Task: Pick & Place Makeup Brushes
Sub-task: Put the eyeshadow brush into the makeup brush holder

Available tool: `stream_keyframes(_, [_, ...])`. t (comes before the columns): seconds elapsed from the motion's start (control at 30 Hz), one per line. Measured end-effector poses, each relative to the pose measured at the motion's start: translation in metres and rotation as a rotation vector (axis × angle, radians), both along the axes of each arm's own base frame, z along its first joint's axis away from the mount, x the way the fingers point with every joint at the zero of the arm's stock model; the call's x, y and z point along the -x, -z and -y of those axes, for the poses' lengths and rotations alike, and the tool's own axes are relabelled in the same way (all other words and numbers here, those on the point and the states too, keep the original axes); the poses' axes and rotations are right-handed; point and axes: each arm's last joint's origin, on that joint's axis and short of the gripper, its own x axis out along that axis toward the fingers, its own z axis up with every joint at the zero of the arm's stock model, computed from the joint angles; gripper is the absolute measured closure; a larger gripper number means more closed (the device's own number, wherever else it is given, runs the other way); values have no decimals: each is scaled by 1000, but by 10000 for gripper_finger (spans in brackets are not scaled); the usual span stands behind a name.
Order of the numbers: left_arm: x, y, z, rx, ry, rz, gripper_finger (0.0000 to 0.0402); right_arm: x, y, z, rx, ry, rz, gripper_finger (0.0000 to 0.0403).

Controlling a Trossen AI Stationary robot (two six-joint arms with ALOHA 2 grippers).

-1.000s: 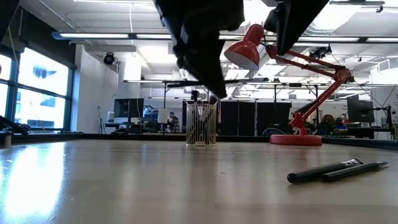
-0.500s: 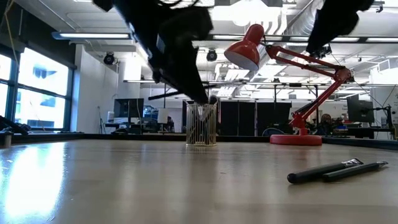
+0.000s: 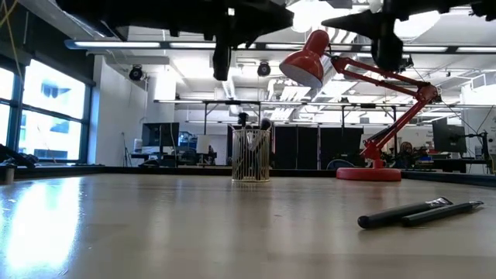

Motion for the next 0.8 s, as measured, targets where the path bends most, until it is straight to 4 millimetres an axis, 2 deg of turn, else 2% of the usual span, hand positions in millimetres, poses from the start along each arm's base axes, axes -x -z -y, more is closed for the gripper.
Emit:
stream_keyframes(0.17, [-5,-12,1,48,-23,40,394,-13,-12,4,51,-13,18,262])
stream_keyframes(0.37, [-8,-14,-3,66,-36,37,394,-23,-26,5,113,-45,35,262])
stream_keyframes(0.57, [-9,-14,-6,66,-41,30,393,-26,-28,10,120,-31,12,273])
stream_keyframes(0.8, [-9,-12,-6,75,-31,17,394,-30,-28,21,106,-30,18,308])
